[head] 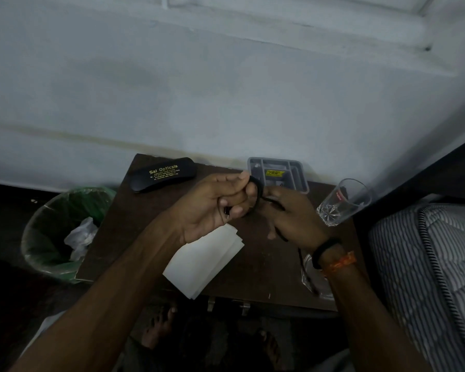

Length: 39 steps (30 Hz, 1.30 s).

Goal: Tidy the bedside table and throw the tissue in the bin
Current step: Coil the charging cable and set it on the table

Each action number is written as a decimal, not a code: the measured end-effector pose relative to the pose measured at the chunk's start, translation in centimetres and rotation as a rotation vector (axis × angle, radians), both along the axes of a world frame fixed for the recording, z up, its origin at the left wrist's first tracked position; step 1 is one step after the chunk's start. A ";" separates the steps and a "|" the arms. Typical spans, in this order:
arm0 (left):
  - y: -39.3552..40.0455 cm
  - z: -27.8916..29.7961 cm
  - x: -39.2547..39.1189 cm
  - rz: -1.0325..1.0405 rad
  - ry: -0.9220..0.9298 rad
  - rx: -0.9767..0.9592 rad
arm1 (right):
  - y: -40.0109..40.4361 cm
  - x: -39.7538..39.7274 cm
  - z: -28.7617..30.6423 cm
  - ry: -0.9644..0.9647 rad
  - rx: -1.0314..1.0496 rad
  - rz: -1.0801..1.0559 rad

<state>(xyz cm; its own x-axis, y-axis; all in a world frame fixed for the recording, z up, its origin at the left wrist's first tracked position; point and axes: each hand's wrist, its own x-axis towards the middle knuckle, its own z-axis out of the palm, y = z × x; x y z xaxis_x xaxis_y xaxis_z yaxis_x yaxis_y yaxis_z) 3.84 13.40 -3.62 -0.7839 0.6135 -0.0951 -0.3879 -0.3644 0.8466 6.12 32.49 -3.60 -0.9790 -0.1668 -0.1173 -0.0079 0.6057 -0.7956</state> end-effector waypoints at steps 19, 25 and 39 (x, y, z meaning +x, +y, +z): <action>-0.2 -1.0 -1.5 0.401 -0.403 0.291 | -1.4 1.5 1.0 0.077 0.202 0.182; 0.1 -1.2 -1.6 0.409 -0.290 0.327 | -2.6 1.5 -0.5 0.136 0.335 0.234; 1.9 -2.1 -0.1 0.513 0.452 -0.432 | -2.5 1.6 -0.5 0.078 0.339 0.248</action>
